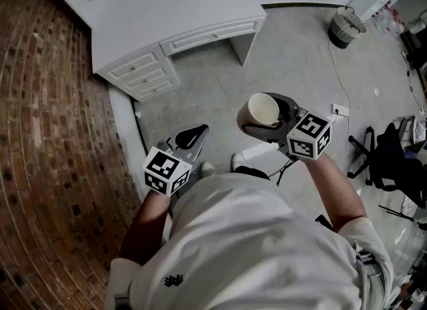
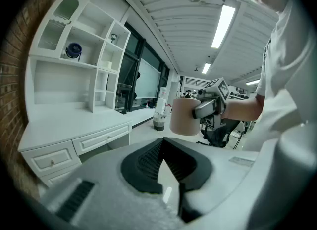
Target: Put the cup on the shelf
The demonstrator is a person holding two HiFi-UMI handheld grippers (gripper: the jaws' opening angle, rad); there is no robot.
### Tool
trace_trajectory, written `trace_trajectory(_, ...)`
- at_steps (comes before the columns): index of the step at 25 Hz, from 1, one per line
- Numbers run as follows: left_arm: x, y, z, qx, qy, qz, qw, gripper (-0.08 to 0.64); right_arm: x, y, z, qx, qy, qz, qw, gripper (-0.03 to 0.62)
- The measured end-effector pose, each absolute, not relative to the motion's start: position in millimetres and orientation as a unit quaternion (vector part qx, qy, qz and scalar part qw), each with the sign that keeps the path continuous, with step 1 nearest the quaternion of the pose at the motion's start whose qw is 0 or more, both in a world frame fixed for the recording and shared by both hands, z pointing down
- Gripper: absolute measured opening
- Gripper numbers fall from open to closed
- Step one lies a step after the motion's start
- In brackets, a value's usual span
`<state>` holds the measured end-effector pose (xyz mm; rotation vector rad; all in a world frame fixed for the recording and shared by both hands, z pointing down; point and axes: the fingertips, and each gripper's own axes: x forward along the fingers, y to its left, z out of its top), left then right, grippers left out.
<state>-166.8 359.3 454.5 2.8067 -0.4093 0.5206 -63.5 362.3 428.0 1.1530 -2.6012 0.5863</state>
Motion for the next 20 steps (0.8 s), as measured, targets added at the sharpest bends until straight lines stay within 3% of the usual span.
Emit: trace_trajectory(20,-61,370,450,0.962,-0.137,0.185,0.147,0.006,28,348,438,0.357,-0.901,0.176,0.174,0.443)
